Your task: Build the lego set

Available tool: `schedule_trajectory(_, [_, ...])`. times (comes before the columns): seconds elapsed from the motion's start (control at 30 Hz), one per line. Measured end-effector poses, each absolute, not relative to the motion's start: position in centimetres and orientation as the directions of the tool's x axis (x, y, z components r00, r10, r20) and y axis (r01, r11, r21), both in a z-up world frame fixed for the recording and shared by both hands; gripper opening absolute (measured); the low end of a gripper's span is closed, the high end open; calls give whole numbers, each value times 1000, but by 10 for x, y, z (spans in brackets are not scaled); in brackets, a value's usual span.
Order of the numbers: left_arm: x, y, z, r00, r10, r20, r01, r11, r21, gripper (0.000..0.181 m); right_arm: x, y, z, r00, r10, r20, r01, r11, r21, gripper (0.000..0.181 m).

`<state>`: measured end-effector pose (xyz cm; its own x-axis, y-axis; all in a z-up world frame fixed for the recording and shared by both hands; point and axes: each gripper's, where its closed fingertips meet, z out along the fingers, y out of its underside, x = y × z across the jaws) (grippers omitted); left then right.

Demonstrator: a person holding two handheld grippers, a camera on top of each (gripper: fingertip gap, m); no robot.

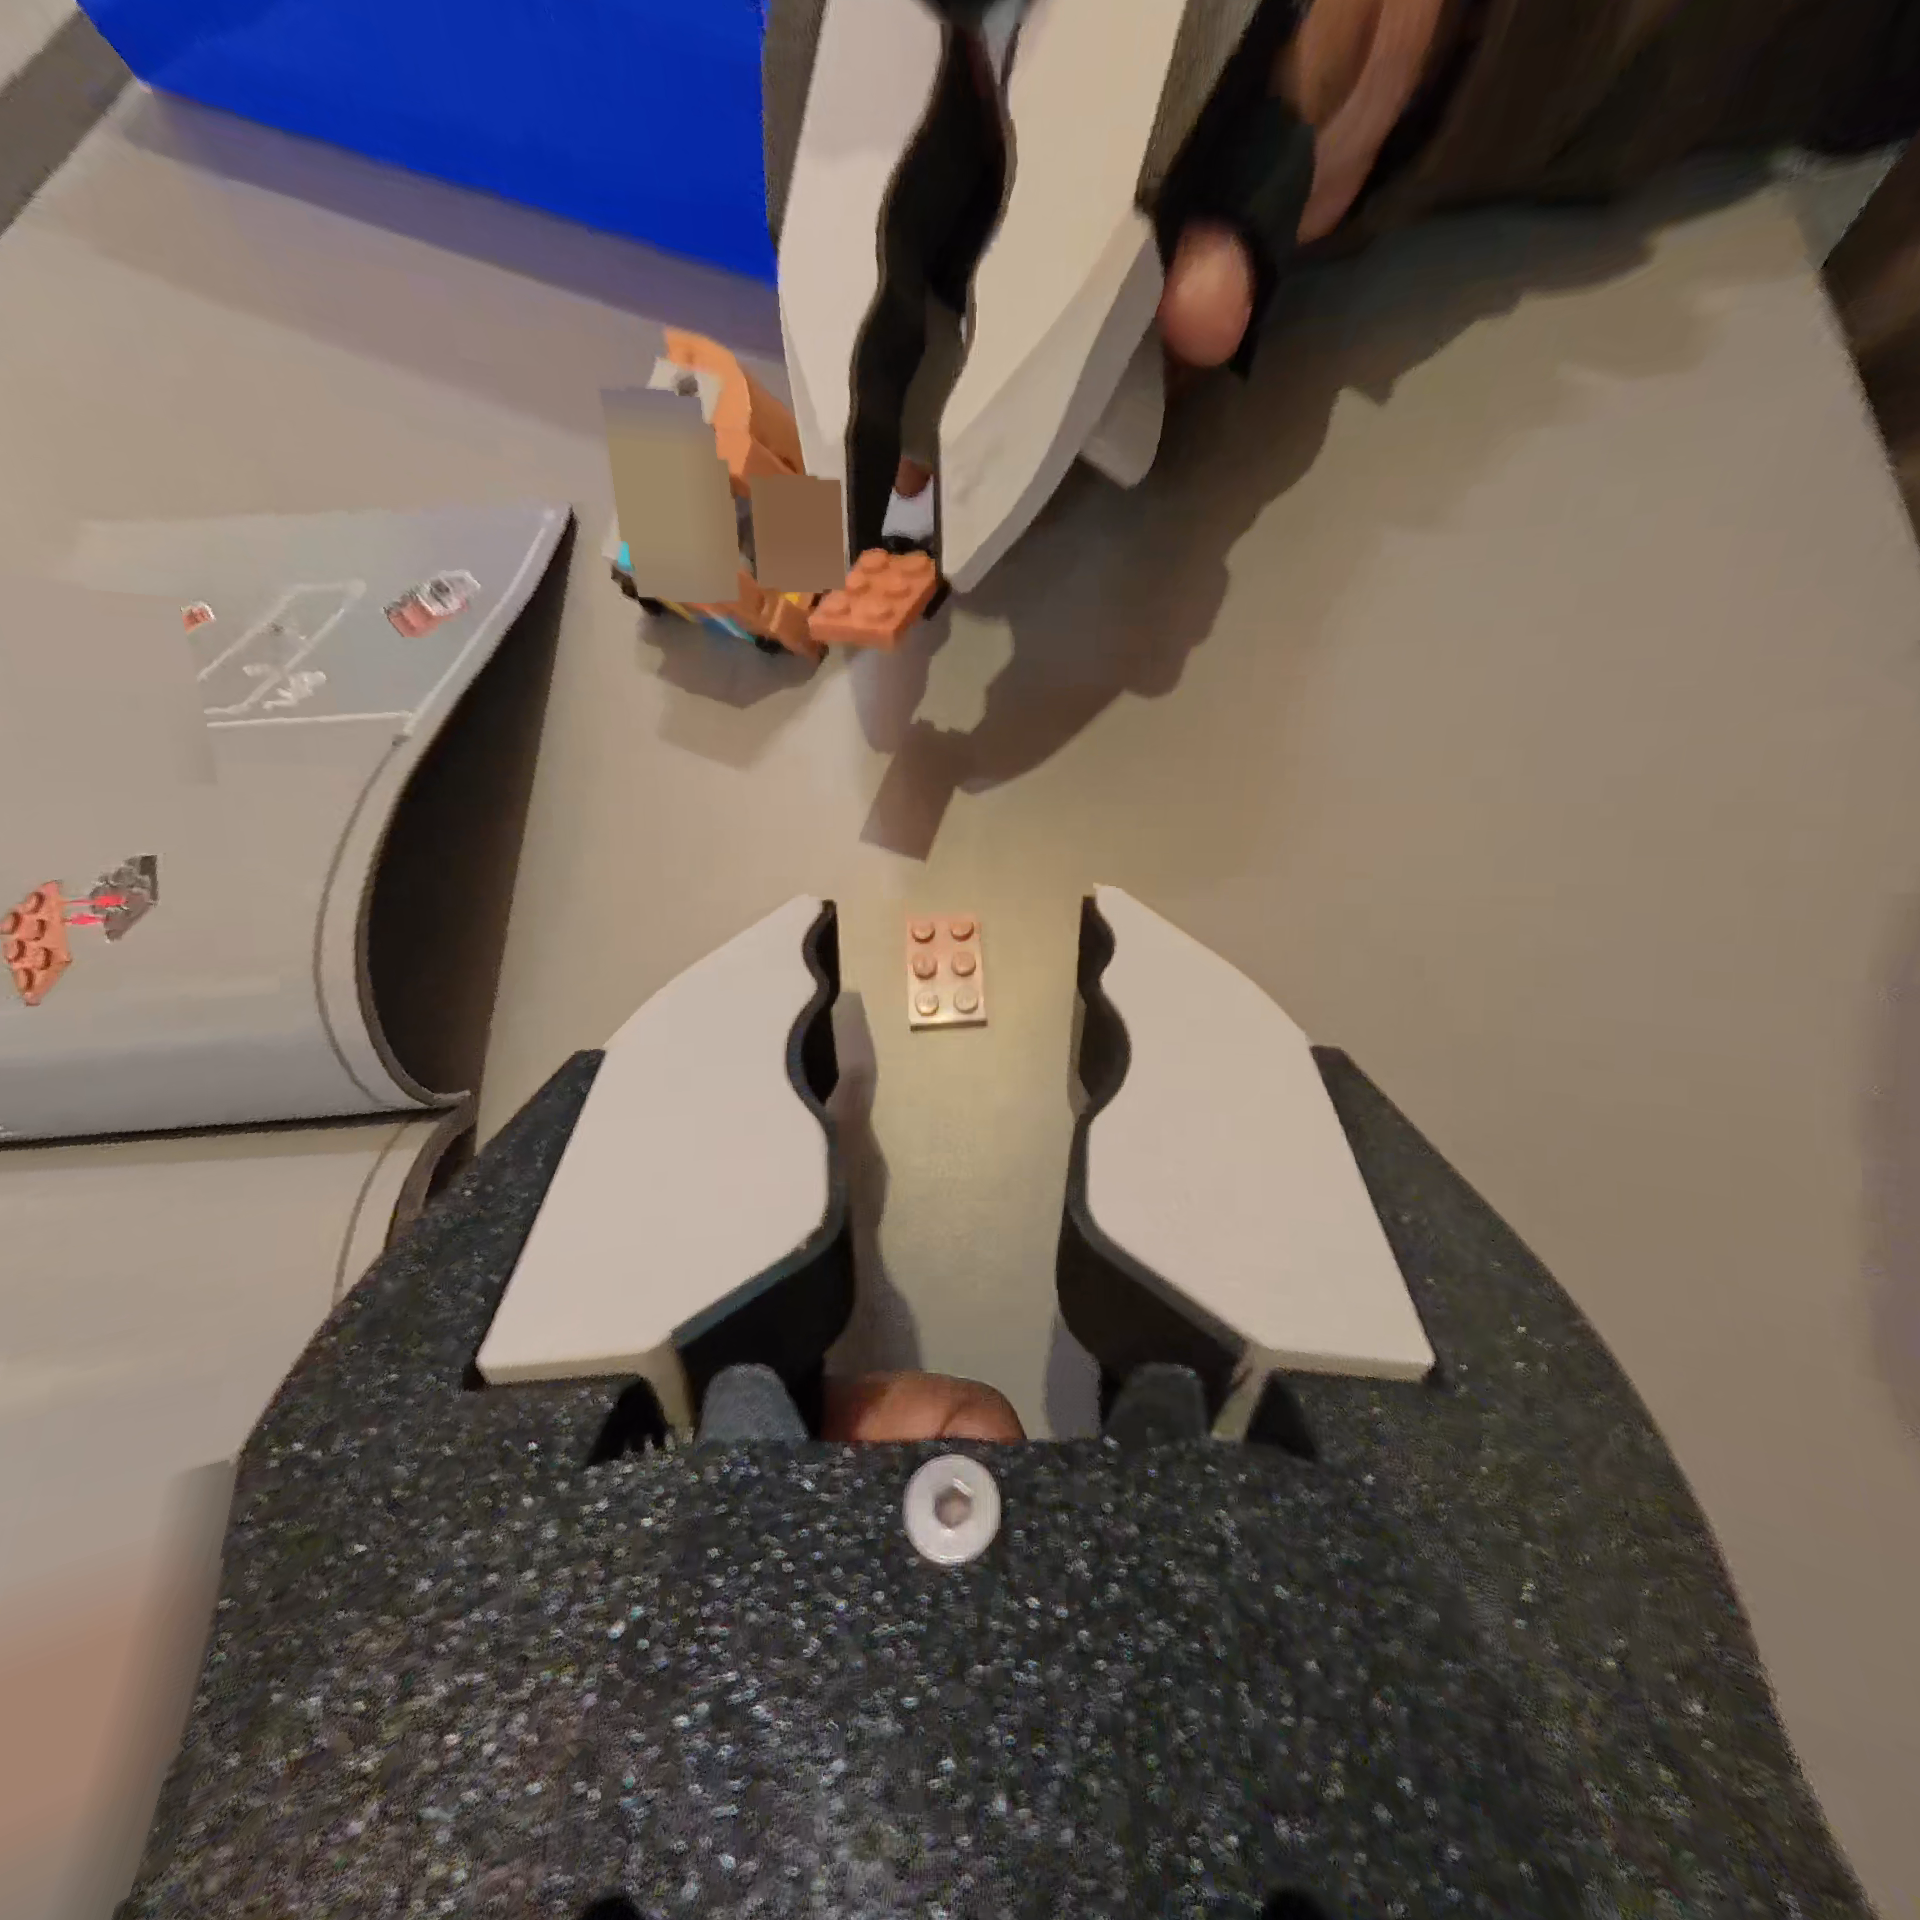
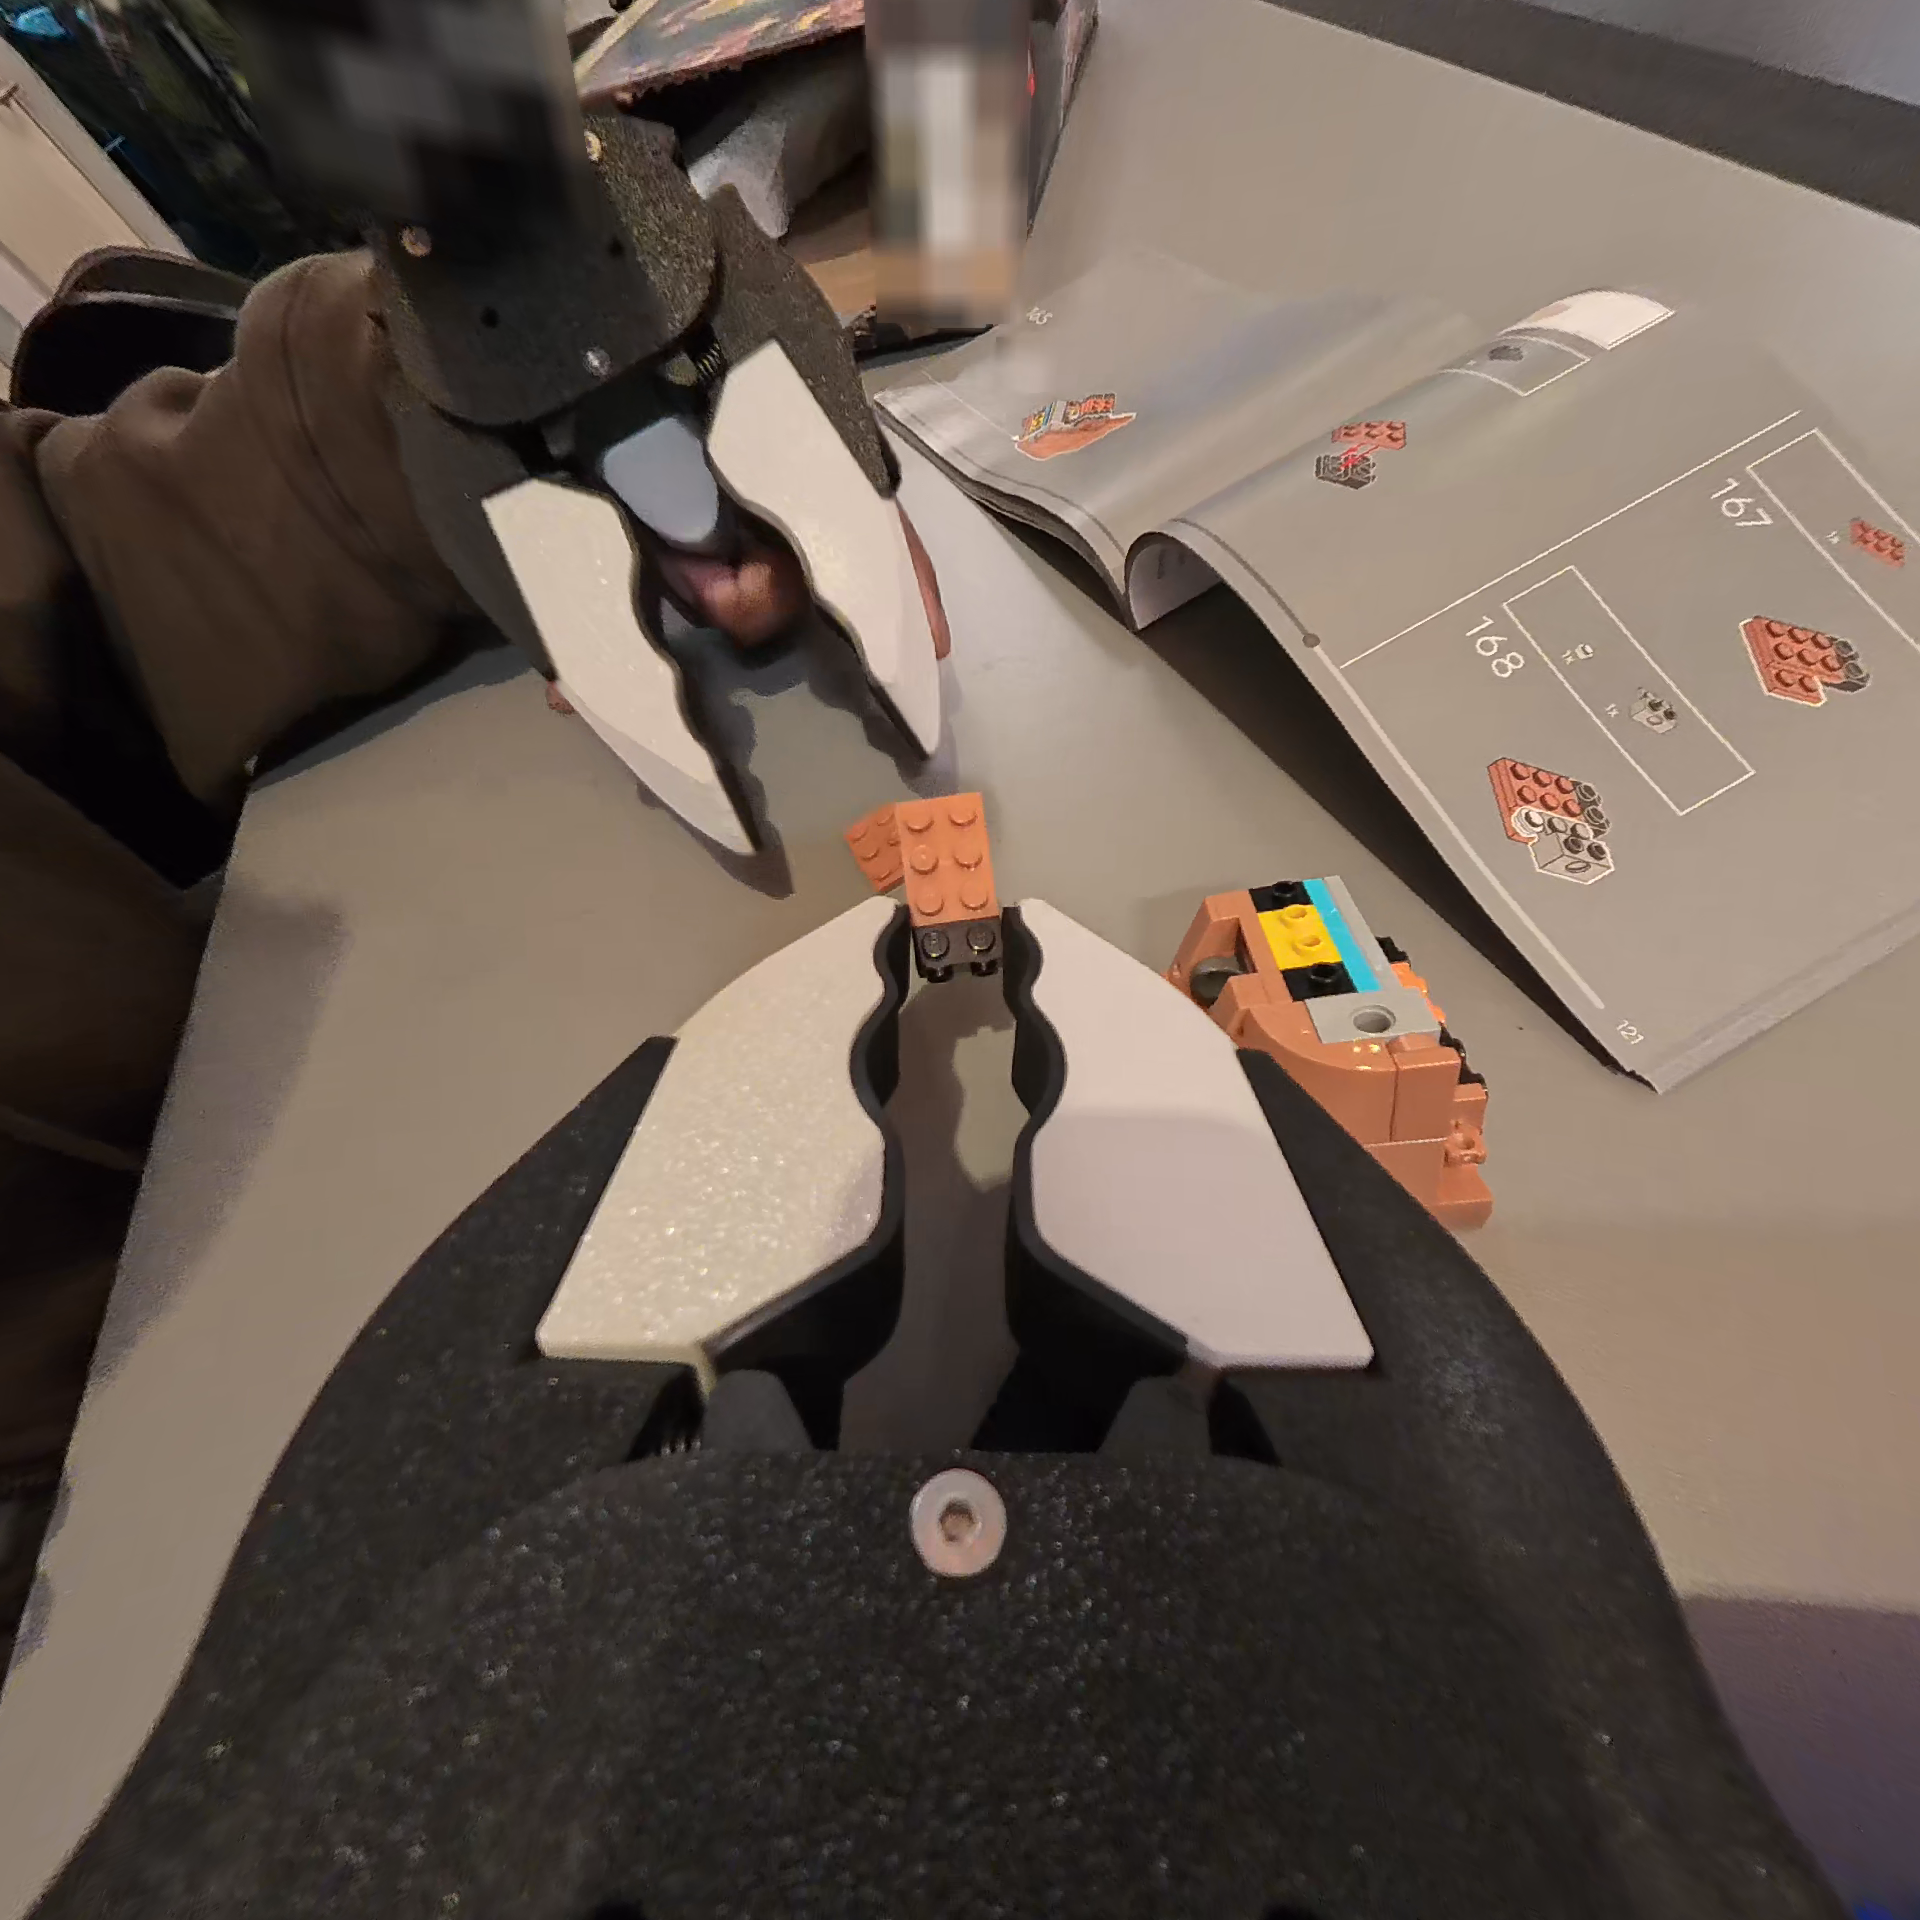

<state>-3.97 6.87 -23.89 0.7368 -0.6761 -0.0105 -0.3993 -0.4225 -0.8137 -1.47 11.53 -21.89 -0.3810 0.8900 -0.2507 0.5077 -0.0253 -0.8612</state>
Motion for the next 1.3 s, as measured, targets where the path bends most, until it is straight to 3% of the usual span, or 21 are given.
schedule_trajectory(0.1, [-42, 70, -228, 750, -662, 14, -341, -404, -849, 45, -16, 116, -217, -369, 896, -249, 496, -37, -868, 17])
schedule_trajectory(0.53, [-41, 64, -251, 730, -683, -40, -459, -446, -769, 49, -17, 112, -213, -358, 885, -298, 487, -96, -868, 17])
schedule_trajectory(0.63, [-47, 71, -262, 765, -640, -66, -480, -499, -722, 43, -17, 113, -213, -356, 881, -311, 489, -108, -866, 17])
schedule_trajectory(0.77, [-42, 67, -265, 767, -642, -29, -474, -535, -699, 16, -18, 113, -214, -352, 881, -316, 492, -113, -863, 17])
schedule_trajectory(0.83, [-41, 68, -265, 767, -639, -52, -490, -532, -690, 16, -18, 112, -212, -352, 874, -336, 492, -133, -861, 17])
schedule_trajectory(1.3, [-32, 98, -245, 877, -445, -180, -404, -483, -777, 16, -19, 116, -213, -318, 879, -354, 494, -165, -854, 17])
